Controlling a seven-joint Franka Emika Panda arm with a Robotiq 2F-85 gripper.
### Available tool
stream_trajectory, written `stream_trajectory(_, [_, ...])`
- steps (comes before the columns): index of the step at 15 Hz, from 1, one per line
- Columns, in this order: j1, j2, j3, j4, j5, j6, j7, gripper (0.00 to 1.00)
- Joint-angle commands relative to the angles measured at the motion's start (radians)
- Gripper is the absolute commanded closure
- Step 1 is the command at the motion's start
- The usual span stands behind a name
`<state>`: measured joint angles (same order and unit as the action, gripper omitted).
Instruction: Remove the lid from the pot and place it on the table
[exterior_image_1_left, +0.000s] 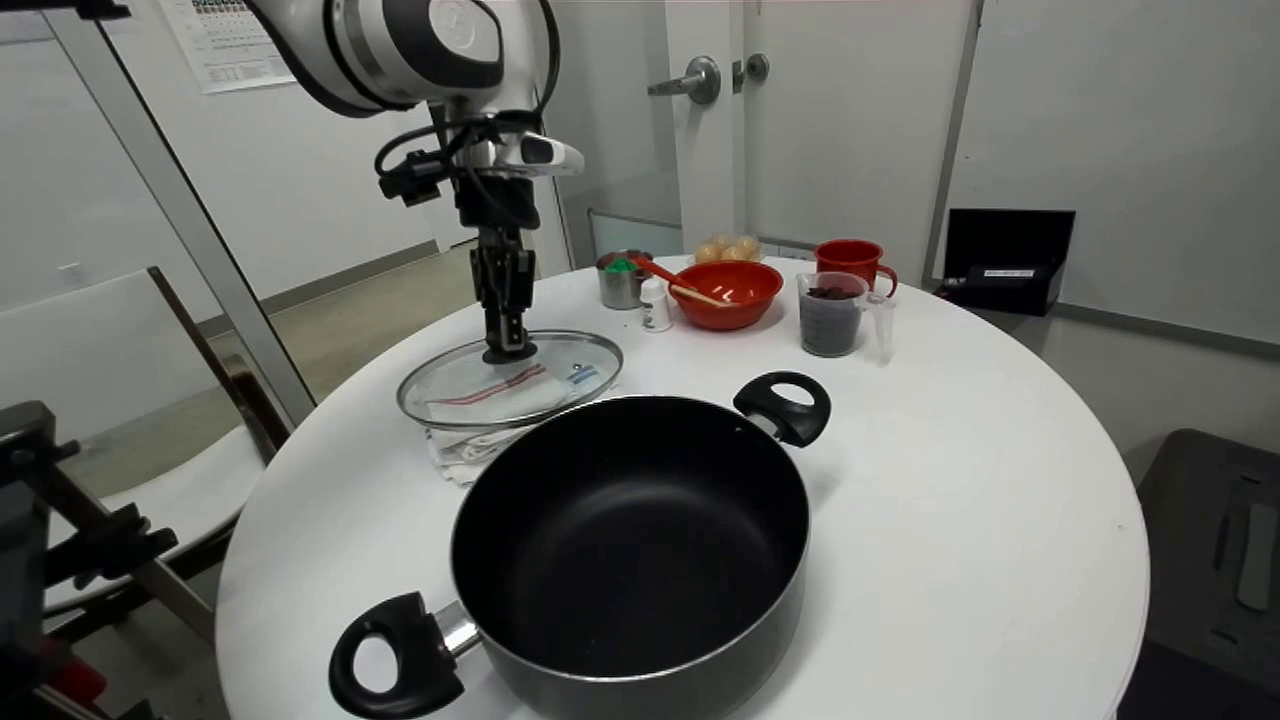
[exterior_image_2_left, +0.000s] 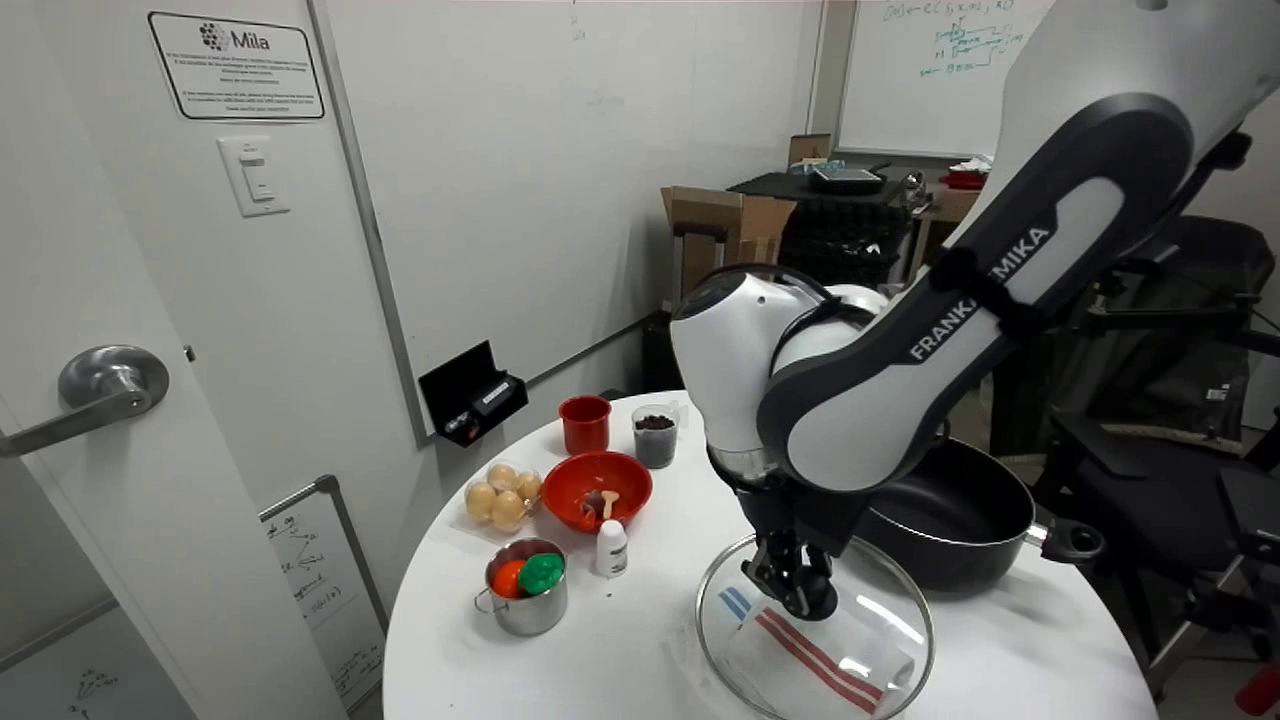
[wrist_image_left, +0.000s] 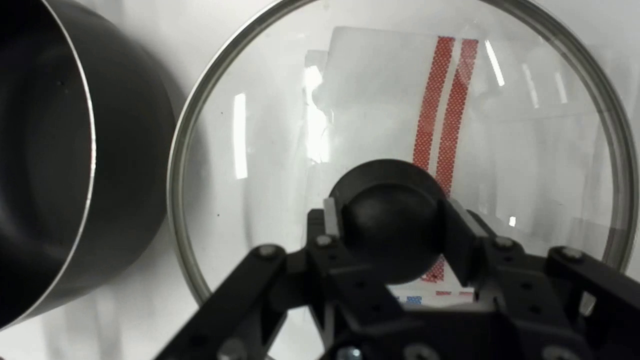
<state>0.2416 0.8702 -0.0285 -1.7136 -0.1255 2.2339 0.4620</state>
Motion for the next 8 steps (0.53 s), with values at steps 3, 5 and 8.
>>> stream_trajectory(3, [-0.020,0.090,0.001,0.094,0.020,-0.022,-0.090,0.75])
stream_trajectory(5, [-0.024,0.093,0.000,0.100,0.020,-0.020,-0.110,0.75])
stream_trajectory(8, [-0.027,0.094,0.000,0.100,0.019,-0.018,-0.131,0.75])
